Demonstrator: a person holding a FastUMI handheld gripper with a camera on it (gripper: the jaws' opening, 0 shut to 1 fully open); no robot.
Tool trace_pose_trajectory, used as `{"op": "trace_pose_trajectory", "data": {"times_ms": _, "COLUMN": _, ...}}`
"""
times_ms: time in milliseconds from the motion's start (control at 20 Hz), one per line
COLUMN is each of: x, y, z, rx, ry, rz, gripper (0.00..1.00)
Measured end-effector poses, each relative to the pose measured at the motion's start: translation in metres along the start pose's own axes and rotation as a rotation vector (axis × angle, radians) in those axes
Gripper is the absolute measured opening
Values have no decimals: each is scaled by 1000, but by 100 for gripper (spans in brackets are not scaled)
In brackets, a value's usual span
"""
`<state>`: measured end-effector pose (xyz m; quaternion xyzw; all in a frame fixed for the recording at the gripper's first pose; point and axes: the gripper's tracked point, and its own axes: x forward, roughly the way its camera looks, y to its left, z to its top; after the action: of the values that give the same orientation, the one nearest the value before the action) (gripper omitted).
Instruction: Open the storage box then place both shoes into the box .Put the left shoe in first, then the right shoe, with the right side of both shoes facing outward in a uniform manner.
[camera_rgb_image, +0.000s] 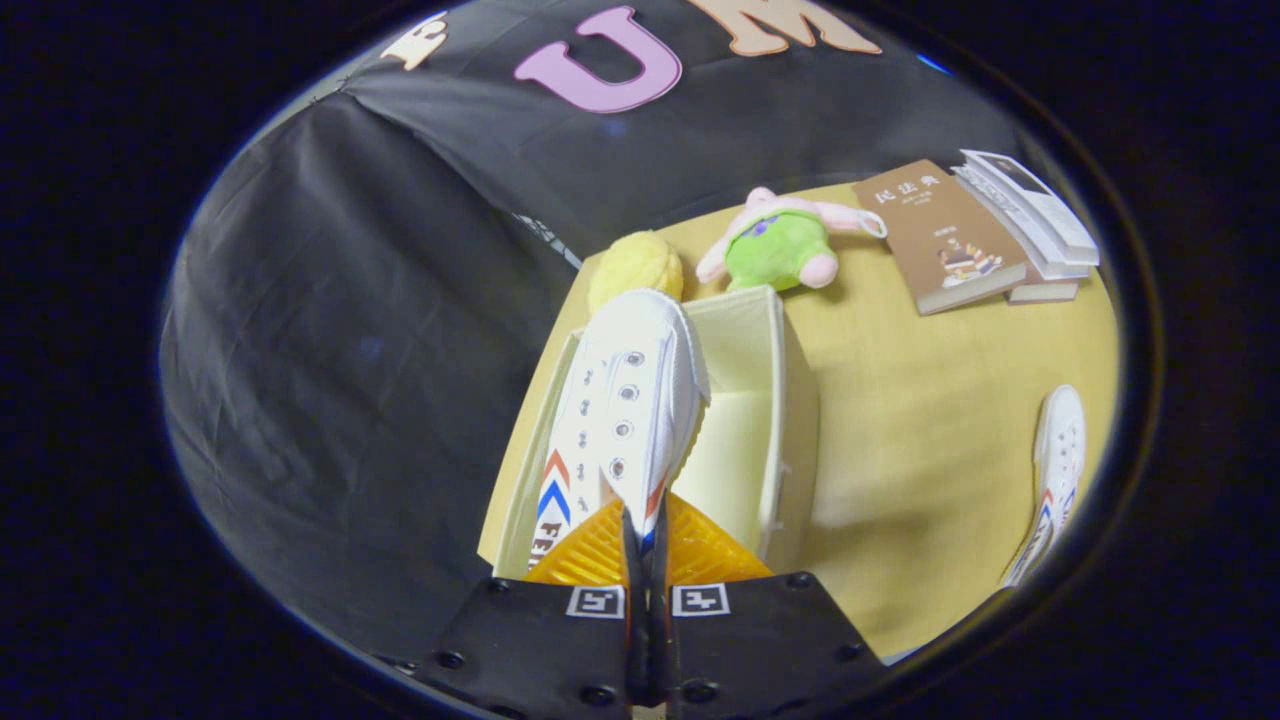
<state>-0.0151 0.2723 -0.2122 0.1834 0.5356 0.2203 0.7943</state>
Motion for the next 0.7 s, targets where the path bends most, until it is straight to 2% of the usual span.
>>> {"op": "trace_pose_trajectory", "data": {"times_ms": 700, "x": 96, "y": 0, "z": -49, "rx": -54, "ry": 136, "rz": -210, "gripper": 4}}
